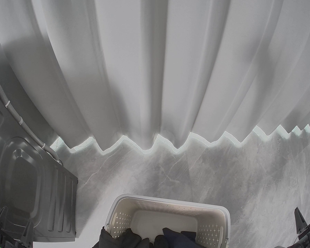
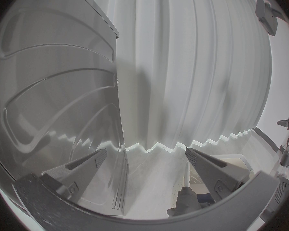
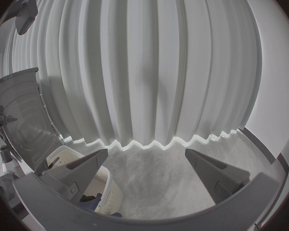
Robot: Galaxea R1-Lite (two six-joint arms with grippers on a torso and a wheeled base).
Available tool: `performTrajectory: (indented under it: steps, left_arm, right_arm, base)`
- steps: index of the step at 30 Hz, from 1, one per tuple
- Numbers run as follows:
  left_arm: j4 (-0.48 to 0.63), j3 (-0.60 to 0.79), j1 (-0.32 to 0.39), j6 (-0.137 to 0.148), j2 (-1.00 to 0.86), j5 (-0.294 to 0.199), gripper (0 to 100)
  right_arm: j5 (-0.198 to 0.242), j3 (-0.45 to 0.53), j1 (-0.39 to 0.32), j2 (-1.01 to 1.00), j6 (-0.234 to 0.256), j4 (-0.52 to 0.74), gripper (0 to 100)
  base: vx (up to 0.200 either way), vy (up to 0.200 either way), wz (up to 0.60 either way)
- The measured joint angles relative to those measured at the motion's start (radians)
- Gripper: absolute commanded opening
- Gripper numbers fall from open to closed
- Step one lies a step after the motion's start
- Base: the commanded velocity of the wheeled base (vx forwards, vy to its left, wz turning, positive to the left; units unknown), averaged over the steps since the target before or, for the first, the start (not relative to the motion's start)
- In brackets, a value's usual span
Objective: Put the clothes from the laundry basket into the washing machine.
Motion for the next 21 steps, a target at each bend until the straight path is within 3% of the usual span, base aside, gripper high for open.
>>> performTrajectory:
  steps: [21]
  left_arm:
    - [0.0, 0.0, 0.0, 0.0, 0.0, 0.0, 100]
  right_arm:
    - [0.0, 0.0, 0.0, 0.0, 0.0, 0.0, 100]
  base:
    - [0.0, 0.0, 0.0]
